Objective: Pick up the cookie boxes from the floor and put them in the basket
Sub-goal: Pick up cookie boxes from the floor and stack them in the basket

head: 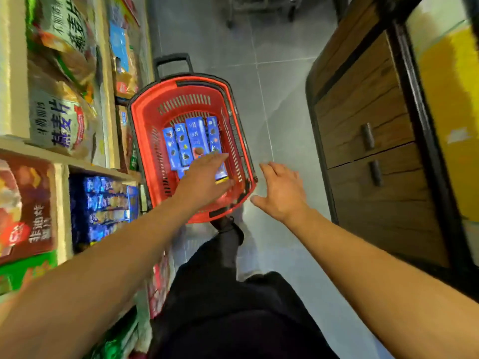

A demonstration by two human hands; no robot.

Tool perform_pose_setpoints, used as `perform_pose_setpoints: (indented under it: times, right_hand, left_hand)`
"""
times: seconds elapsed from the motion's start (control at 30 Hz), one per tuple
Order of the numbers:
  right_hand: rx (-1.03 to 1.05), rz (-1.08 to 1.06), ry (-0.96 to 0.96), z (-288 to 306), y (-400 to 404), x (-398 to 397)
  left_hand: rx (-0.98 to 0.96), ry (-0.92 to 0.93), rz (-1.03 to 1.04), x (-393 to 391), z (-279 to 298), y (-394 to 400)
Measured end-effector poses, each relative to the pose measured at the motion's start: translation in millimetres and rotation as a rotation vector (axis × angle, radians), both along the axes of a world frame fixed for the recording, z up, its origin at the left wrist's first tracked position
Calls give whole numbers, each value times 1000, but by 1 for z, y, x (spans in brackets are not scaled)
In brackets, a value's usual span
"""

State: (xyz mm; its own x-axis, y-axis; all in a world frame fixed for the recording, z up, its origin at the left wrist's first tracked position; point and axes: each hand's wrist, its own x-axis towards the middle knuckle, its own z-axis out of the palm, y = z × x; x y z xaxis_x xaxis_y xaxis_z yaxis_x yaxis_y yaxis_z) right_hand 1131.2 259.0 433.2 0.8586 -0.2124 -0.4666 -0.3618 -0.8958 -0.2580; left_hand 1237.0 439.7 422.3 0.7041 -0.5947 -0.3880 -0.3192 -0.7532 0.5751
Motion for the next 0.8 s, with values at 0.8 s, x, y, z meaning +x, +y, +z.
perform_pose_setpoints:
  times: [0.8]
  right_hand:
    - [-309, -1216, -106, 120, 45, -488]
  left_hand:
    - [-263, -141, -1064, -358, 129, -159]
